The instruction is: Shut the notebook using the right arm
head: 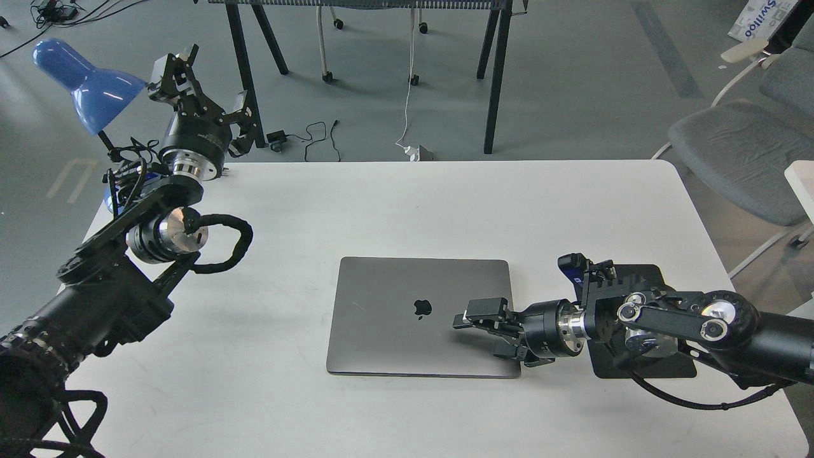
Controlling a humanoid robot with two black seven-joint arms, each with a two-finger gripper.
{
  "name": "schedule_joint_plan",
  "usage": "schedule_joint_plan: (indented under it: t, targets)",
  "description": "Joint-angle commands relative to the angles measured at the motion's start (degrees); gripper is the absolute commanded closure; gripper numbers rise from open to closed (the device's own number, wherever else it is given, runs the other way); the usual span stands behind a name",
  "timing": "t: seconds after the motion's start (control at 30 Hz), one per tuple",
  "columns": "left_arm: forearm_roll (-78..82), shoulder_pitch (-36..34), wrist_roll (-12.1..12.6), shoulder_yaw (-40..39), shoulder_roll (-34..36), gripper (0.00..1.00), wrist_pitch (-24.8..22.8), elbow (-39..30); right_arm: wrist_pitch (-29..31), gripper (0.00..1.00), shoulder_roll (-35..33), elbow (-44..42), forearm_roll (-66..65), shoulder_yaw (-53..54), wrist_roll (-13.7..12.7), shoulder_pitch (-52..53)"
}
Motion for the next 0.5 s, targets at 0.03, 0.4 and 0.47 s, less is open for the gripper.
schedule_joint_plan:
  t: [0.03,0.4,0.47]
  targets:
    - [0.0,0.0,0.0,0.0,0.0,0.0,0.0,0.0,0.41,0.0,-0.06,0.66,0.61,3.81,0.01,3.49]
    - [0.0,0.0,0.0,0.0,0.0,0.0,0.0,0.0,0.06,0.0,-0.58,-1.27,0.79,21.45,0.27,10.09]
    - [0.0,0.0,0.0,0.0,0.0,0.0,0.0,0.0,-0.2,0.0,0.03,-3.54,0.79,29.18,0.54,9.22]
